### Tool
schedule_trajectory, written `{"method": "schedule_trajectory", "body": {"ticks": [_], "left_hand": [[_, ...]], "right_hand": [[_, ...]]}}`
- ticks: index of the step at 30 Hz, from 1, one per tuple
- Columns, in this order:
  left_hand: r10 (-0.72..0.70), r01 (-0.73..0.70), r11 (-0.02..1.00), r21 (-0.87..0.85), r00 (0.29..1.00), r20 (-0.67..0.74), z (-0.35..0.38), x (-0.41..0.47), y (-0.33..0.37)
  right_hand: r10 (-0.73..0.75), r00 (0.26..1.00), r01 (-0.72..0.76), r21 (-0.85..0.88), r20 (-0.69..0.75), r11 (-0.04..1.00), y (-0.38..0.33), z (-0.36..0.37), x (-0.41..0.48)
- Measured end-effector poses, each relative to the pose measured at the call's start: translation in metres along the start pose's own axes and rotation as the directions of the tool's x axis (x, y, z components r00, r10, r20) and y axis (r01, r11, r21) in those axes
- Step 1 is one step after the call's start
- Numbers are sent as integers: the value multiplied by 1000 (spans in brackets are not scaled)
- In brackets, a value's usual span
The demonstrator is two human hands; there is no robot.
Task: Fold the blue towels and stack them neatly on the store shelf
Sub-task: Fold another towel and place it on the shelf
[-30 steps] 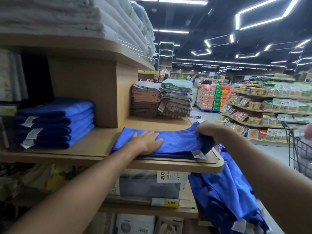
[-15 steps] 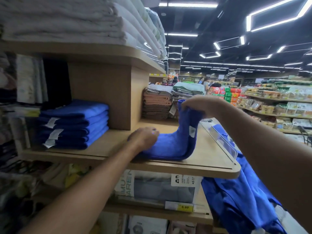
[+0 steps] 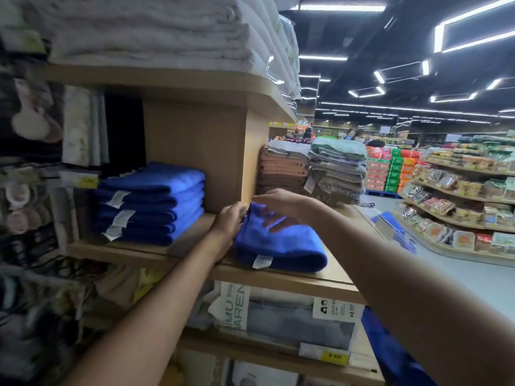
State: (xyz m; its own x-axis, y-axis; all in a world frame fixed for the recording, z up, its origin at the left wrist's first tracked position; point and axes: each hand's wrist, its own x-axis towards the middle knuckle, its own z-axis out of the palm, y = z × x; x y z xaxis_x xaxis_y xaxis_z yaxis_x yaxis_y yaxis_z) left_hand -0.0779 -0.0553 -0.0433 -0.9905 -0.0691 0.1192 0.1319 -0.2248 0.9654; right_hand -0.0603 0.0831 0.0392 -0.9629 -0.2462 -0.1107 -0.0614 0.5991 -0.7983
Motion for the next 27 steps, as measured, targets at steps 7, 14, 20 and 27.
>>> {"method": "schedule_trajectory", "body": {"ticks": [7, 14, 20, 27], "left_hand": [[181, -245, 686, 685, 969, 166, 19, 24, 13], [-105, -291, 140, 946, 946, 307, 27, 44, -24], [-98, -262, 163, 951, 955, 280, 21, 41, -29], [27, -287, 321, 903, 956, 294, 18, 28, -21]], "right_hand": [[-293, 945, 146, -620, -143, 771, 60, -30, -9], [-138, 982, 19, -648, -133, 761, 103, -11, 5], [-170, 938, -21, -542, -301, 840, 116, -9, 7], [-59, 895, -77, -282, -442, 956, 130, -22, 4]]}}
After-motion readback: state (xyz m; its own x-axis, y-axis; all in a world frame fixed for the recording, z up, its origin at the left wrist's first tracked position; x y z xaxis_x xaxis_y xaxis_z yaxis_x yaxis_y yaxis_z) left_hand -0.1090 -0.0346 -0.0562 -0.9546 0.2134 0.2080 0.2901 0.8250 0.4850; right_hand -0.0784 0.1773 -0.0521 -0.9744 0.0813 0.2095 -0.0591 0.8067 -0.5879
